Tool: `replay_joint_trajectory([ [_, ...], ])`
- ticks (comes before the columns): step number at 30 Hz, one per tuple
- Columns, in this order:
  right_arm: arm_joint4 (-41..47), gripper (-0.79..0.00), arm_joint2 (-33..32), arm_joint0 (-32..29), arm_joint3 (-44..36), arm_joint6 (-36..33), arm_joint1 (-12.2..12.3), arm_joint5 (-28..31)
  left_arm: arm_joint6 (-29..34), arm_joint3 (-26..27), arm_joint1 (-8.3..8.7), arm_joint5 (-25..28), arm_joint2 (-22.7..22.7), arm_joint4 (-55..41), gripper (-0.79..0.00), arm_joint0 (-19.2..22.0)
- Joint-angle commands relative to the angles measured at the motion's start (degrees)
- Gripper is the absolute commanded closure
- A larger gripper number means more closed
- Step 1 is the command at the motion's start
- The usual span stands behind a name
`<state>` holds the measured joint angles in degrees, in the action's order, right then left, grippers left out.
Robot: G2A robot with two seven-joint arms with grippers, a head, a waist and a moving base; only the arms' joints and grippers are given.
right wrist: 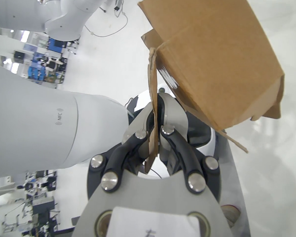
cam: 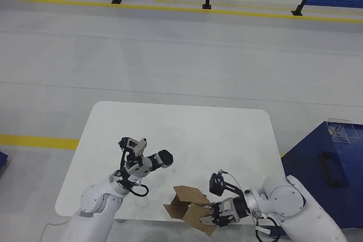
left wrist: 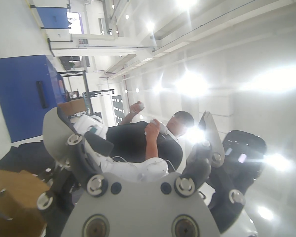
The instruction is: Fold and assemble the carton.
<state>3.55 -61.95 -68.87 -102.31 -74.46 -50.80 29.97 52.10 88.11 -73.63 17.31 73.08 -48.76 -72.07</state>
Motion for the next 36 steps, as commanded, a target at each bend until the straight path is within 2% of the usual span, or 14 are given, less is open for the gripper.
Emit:
replay_joint_trajectory([
  [1, 3.1, 0.0, 5.12, 5.01, 3.96, 0.38, -0.03, 0.27, 2.03, -0.66, 0.21, -2.21, 0.96, -1.51, -0.785, 0.55],
  [7, 7.68, 0.0, 18.27, 16.07, 11.46, 4.08, 0.49, 3.96, 3.68, -4.02, 0.73, -9.89, 0.21, 3.82, -0.785, 3.75],
  [14, 9.5, 0.0, 28.39, 23.25, 14.31, 8.34, 2.2, 8.22, 5.24, -7.56, 0.73, -11.89, -1.92, 7.37, -0.785, 6.72],
  [19, 10.29, 0.0, 34.03, 26.92, 15.79, 11.23, 3.47, 11.11, 7.15, -10.25, 0.89, -15.09, -4.2, 12.2, -0.785, 8.69],
  [25, 11.14, 0.0, 39.47, 30.44, 16.91, 14.46, 4.98, 14.33, 8.36, -13.44, 0.76, -21.04, -6.67, 12.35, -0.785, 10.09],
  [36, 12.33, 0.0, 47.77, 36.09, 18.17, 19.48, 7.14, 19.35, 10.83, -15.99, 0.39, -24.92, -11.42, 14.19, -0.785, 11.35],
])
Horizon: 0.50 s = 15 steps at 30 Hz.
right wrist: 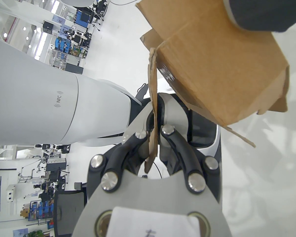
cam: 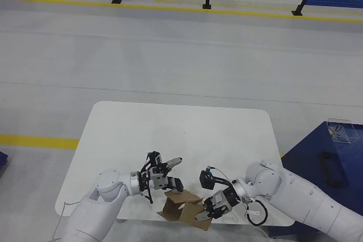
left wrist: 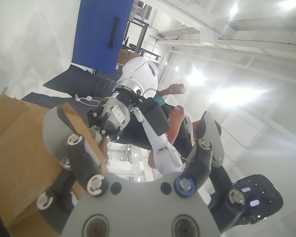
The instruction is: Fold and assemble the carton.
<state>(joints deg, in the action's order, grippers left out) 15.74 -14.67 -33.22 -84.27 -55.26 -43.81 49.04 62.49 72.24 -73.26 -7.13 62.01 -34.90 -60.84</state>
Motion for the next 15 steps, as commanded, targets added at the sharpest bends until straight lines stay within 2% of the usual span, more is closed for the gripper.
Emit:
replay_joint_trajectory([
  [1, 0.31, 0.0, 1.07, 0.9, 0.18, 0.55, 0.29, 0.54, 0.75, -0.2, 0.03, -0.48, -0.46, 0.37, -0.785, 0.24],
  [8, 1.42, 0.0, 4.66, 3.62, 0.21, 1.97, 0.96, 1.97, 0.3, 0.89, 0.11, 3.45, 1.16, -2.86, -0.785, -0.11],
  [10, 1.42, 0.0, 4.66, 3.62, 0.21, 1.97, 0.96, 1.97, 0.07, 1.17, 0.17, 4.03, 1.37, -2.92, -0.785, -0.31],
  [13, 1.42, 0.0, 4.66, 3.62, 0.21, 1.97, 0.96, 1.97, -0.49, 2.04, 0.3, 7.57, 1.93, -1.91, -0.785, -0.62],
  [15, 1.42, 0.0, 4.66, 3.62, 0.21, 1.97, 0.96, 1.97, -0.49, 2.04, 0.3, 7.57, 1.93, -1.91, -0.785, -0.62],
])
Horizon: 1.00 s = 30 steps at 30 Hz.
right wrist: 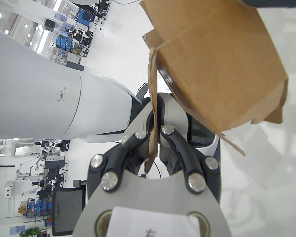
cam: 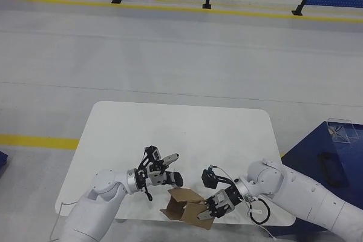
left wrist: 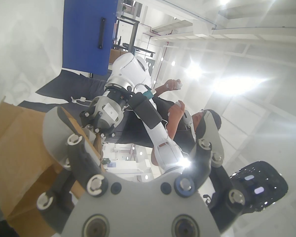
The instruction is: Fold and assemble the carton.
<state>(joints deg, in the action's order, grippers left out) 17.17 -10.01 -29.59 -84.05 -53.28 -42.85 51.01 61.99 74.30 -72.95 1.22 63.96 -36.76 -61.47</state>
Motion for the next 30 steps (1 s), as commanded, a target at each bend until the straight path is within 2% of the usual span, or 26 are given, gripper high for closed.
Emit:
replay_joint_trajectory([
  [1, 0.0, 0.0, 0.0, 0.0, 0.0, 0.0, 0.0, 0.0, 0.02, -0.03, -0.01, -0.78, -0.02, -0.05, -0.785, 0.01],
  [5, 0.0, 0.0, 0.0, 0.0, 0.0, 0.0, 0.0, 0.0, 0.02, -0.03, -0.01, -0.78, -0.02, -0.05, -0.785, 0.01],
  [7, -0.52, 0.0, -0.58, -0.8, -0.28, 1.4, 0.05, -0.34, -2.41, 1.46, 0.22, 1.06, 1.3, 0.84, -0.785, -0.65],
  [9, 0.55, 0.0, -1.15, -1.36, 0.49, 1.54, 0.22, -0.35, -6.5, 5.87, 1.21, 4.14, 2.89, 11.64, -0.785, -2.04],
  [11, 3.27, 0.0, -1.57, -1.87, 1.26, 0.72, 0.38, 0.66, -8.81, 12.0, 2.16, 2.62, 4.14, 20.5, -0.785, -4.28],
  [16, 8.63, 0.0, -1.54, -1.4, 1.94, -0.26, 0.77, -0.27, -9.73, 27.15, 4.91, -1.71, 9.16, 45.2, -0.785, -10.9],
  [18, 9.46, 0.0, -1.25, -0.95, 1.87, -0.4, 1.0, -0.4, -8.78, 32.52, 5.9, -4.86, 9.45, 58.26, -0.785, -13.99],
  [20, 10.0, 0.0, -0.96, -0.49, 1.91, -0.6, 1.22, -0.61, -8.11, 36.51, 6.48, -7.13, 8.82, 67.13, -0.785, -16.69],
  [25, 10.4, 0.0, -0.19, 0.51, 1.09, -1.33, 1.48, -1.33, -6.46, 40.19, 7.12, -9.16, 7.35, 76.25, -0.785, -20.24],
  [30, 9.6, 0.0, 0.27, 0.83, 0.11, -2.46, 1.06, -2.46, -5.18, 38.44, 6.8, -10.12, 3.28, 78.68, -0.785, -18.22],
])
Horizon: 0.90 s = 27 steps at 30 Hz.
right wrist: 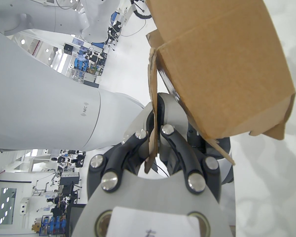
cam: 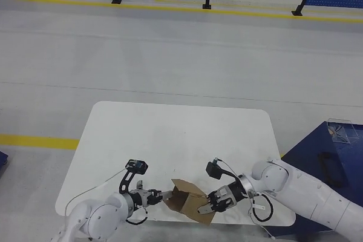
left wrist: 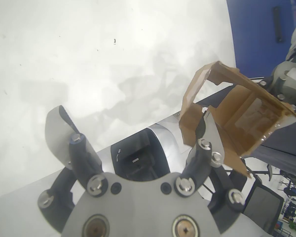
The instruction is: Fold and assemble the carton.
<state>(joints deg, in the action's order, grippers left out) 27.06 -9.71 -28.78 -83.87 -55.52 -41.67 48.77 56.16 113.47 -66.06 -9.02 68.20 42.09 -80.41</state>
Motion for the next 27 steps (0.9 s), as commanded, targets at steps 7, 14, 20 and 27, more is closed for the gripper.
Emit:
replay_joint_trajectory([
  [7, -1.34, 0.0, -0.03, 0.01, -0.14, -0.95, -0.94, -0.95, 3.37, -4.38, -0.75, -0.25, -5.19, -0.74, -0.785, 5.47],
  [14, -1.81, 0.0, -0.03, -0.15, 1.41, -1.2, -1.7, -1.2, 4.0, -3.53, -0.62, -1.08, -4.43, -1.58, -0.785, 5.79],
  [20, -1.89, 0.0, -0.03, -0.16, 2.3, -1.39, -2.23, -1.39, 4.94, -0.36, -0.14, -1.87, -2.95, -0.66, -0.785, 4.05],
  [27, -2.6, 0.0, -0.03, -0.17, 1.84, -2.04, -2.65, -2.05, 7.81, 0.34, 0.06, -2.54, -4.04, 1.08, -0.785, 4.2],
])
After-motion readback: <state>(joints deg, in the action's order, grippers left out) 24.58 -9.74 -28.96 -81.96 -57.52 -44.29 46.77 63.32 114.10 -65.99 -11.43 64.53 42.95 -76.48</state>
